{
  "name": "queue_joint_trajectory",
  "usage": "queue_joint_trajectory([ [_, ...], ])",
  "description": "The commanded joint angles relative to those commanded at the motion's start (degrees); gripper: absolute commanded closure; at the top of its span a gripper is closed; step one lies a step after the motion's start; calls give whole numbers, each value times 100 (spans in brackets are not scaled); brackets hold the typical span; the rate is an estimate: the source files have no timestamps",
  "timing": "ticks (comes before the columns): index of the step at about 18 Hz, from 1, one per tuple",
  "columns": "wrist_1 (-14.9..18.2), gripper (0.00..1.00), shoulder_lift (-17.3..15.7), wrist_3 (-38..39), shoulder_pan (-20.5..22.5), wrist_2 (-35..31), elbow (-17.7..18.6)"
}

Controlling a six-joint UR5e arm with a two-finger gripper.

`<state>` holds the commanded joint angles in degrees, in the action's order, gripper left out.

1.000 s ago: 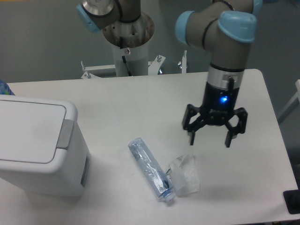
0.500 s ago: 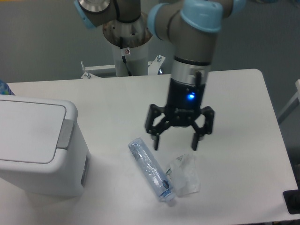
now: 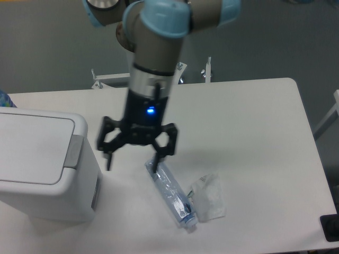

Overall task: Open the trash can
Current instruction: 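Move the gripper over to the white trash can's lid edge, then push the gripper finger against the lid to flip it open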

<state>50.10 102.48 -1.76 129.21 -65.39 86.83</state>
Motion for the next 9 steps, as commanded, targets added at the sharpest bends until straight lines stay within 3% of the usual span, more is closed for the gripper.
queue_joint_trajectory([
  [2,9,0,0,18,-27,-26,53],
  [9,-53,0,-457,-26,-27,-61,510],
])
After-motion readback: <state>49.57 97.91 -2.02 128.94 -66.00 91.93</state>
